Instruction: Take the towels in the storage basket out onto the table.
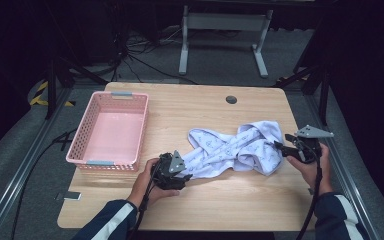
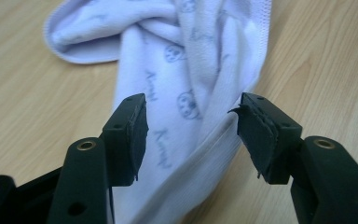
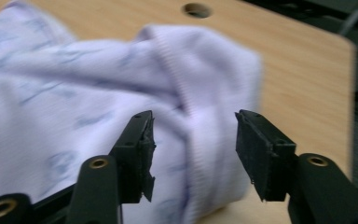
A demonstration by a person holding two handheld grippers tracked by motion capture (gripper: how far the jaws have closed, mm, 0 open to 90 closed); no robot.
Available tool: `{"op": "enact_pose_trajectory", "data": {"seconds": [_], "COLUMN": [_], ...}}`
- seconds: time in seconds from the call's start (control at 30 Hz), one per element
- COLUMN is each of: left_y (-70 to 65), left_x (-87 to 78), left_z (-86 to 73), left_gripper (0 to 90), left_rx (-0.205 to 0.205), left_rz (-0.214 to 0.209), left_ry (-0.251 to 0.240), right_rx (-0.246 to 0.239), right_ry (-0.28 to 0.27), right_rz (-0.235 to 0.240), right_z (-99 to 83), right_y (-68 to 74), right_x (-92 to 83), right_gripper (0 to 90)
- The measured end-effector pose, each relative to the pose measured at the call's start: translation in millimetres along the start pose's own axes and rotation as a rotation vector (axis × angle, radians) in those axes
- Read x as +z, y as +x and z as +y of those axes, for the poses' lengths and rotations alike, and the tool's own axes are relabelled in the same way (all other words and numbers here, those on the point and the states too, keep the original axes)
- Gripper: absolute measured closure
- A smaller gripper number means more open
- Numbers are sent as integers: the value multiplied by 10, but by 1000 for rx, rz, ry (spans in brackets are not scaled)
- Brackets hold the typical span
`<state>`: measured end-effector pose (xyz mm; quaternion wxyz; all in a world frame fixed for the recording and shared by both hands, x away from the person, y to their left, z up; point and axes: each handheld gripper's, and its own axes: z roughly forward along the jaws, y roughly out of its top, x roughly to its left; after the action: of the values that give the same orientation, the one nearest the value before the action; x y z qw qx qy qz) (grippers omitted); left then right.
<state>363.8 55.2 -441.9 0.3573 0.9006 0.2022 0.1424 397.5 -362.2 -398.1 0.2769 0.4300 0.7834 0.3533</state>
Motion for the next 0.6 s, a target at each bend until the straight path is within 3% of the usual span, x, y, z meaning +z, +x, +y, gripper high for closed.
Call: {"op": "enact_pose_trajectory", "data": {"seconds": [0.03,0.1,0.17,0.2,0.23,0.27,0.3,0.33,0.37,0.4,0.43,0.47,0.5,0.53,0.6], "left_y": [-12,-37,-62,-81,-82,-70,-70,-78,-78,-75,-62,-50,-43,-44,-19], "left_x": [38,91,239,292,319,323,323,321,321,309,293,276,254,222,99], "left_z": [15,33,69,76,79,88,88,96,96,90,85,80,72,60,46], "left_gripper": [421,410,407,411,430,497,546,588,678,678,743,809,809,821,823], "left_rx": [15,32,46,67,69,59,59,85,85,105,108,110,115,109,97], "left_rz": [-4,3,-22,-3,-15,-56,-56,-43,-43,-44,-54,-54,-37,-19,-11], "left_ry": [6,22,58,79,72,84,84,86,86,94,107,114,115,107,92], "right_rx": [-12,-45,-59,-57,-29,-4,16,18,22,22,51,40,40,7,-9], "right_ry": [22,67,100,123,122,118,121,124,119,119,114,101,101,99,97], "right_rz": [18,-11,-25,-46,-50,-48,-43,-30,3,3,27,35,35,-23,-34], "right_z": [-24,-72,-134,-170,-196,-224,-248,-259,-276,-276,-294,-293,-293,-261,-250], "right_y": [57,133,145,113,81,38,-3,-26,-55,-55,-83,-94,-94,-78,-81], "right_x": [15,74,145,190,219,250,284,297,315,315,335,325,325,284,262], "right_gripper": [495,483,452,442,432,413,416,451,489,489,542,713,713,782,787]}}
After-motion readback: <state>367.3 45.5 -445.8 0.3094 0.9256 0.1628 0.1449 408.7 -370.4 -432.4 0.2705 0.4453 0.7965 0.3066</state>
